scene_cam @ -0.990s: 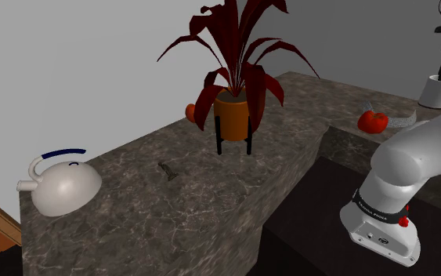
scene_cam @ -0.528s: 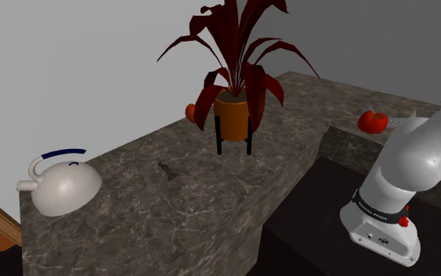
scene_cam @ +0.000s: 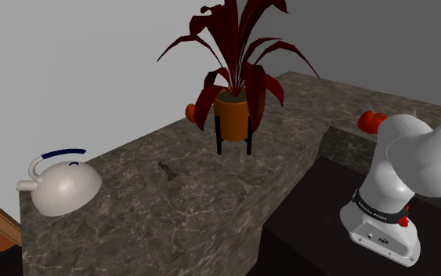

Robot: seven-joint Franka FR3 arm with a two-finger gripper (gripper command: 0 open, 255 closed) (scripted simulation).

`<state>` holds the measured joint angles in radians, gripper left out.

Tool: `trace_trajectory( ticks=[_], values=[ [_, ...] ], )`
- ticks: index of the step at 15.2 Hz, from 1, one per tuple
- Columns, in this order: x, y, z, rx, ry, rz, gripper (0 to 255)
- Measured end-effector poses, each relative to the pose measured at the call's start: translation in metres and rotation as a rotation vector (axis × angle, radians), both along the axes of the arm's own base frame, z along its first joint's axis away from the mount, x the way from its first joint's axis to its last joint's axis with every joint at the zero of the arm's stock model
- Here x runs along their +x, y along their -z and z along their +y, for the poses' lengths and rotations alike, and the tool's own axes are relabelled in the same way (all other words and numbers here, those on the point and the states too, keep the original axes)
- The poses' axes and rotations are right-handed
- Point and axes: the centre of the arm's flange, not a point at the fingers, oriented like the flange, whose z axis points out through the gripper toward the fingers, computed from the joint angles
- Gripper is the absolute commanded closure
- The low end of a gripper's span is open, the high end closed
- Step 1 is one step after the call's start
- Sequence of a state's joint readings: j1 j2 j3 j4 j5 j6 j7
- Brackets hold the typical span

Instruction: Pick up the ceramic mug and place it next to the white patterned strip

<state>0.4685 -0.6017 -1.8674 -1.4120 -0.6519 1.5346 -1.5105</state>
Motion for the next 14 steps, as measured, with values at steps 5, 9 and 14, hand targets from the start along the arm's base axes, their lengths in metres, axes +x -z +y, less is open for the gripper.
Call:
trace_trajectory(
  ticks=[5, 9, 14],
  values=[
    [-0.006, 0.023, -0.010, 0.003, 0.000, 0.002, 255],
    [-0.006, 0.043, -0.010, 0.003, 0.000, 0.003, 255],
    [-0.006, 0.071, -0.009, 0.003, 0.000, 0.003, 255]
  ],
)
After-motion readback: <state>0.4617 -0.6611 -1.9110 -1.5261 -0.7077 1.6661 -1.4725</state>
